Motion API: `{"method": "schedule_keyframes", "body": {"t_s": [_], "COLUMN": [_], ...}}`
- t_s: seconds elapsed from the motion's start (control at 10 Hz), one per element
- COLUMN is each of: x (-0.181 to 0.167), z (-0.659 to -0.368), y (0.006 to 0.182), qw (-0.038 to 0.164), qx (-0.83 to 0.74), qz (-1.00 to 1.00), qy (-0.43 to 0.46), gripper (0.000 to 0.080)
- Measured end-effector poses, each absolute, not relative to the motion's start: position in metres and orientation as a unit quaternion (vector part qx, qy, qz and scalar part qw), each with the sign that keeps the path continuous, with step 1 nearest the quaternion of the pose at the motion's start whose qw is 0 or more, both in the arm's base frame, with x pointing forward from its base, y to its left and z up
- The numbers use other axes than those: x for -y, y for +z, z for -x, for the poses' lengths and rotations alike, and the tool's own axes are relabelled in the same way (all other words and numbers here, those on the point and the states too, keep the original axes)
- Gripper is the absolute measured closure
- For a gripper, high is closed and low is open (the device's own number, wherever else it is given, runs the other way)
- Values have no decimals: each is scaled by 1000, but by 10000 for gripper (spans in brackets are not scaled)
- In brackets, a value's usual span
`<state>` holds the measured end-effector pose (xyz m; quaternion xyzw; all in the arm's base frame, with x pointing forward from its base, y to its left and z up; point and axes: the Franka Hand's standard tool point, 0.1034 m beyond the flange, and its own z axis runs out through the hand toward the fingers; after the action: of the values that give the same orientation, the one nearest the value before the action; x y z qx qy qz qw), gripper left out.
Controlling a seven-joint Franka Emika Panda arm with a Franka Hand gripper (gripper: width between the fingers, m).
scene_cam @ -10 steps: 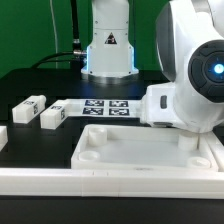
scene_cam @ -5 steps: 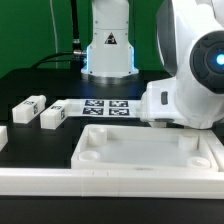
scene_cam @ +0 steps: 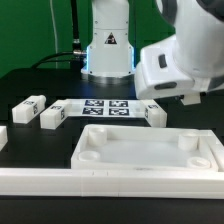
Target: Assemble desk
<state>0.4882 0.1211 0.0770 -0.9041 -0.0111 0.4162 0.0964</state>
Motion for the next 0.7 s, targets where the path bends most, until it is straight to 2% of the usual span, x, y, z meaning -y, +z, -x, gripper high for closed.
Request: {"method": "schedule_keyframes", "body": {"t_s": [0.3, 0.4, 0.7], "x": [-121, -115, -100], "z": [-488, -492, -524], "y": [75, 79, 117], "qw": [97, 106, 114], "qx": [10, 26, 25], "qz": [904, 906, 923], "qy": [416, 408, 366], "gripper": [509, 509, 509]}}
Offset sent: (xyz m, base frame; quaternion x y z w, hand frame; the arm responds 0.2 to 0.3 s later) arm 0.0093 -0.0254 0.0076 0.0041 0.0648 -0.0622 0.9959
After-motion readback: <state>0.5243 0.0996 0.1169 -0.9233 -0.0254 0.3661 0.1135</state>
